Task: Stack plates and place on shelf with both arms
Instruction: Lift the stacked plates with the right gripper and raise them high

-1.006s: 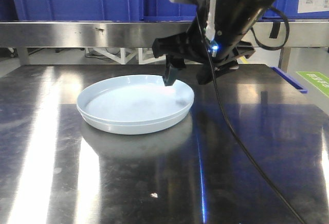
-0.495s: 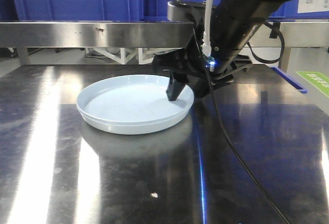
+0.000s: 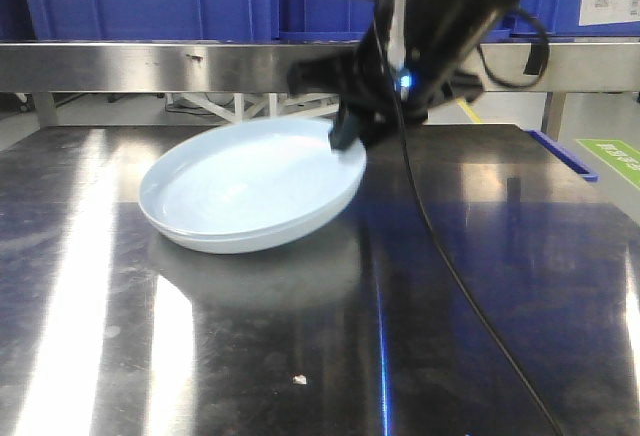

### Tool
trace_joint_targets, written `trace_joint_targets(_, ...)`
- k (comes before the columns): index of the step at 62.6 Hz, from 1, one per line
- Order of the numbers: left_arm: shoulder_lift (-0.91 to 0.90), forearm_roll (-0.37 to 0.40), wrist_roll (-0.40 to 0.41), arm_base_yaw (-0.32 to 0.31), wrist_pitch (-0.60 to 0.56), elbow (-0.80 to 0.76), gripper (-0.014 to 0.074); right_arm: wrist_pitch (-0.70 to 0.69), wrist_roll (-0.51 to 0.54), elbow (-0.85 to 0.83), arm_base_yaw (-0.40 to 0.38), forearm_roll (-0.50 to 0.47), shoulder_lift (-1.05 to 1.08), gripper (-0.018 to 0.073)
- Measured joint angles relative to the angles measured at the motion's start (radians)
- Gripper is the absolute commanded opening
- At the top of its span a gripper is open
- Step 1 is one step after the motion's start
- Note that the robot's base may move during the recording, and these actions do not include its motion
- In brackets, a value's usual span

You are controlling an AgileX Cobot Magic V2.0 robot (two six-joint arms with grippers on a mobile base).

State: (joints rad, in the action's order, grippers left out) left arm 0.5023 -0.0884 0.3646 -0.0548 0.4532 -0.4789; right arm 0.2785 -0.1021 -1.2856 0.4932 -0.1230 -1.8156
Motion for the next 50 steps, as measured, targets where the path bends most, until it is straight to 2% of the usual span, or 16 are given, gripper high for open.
trace_joint_targets(29, 0.000, 0.000, 0.000, 0.000, 0.000, 0.000, 0.0101, 0.039, 0.004, -0.028, -0.008, 0.010, 0.257, 0.0055)
trace_joint_targets(50, 0.000, 0.000, 0.000, 0.000, 0.000, 0.000, 0.0101, 0.049, 0.004, 0.132, -0.126, 0.014, 0.445, 0.0055)
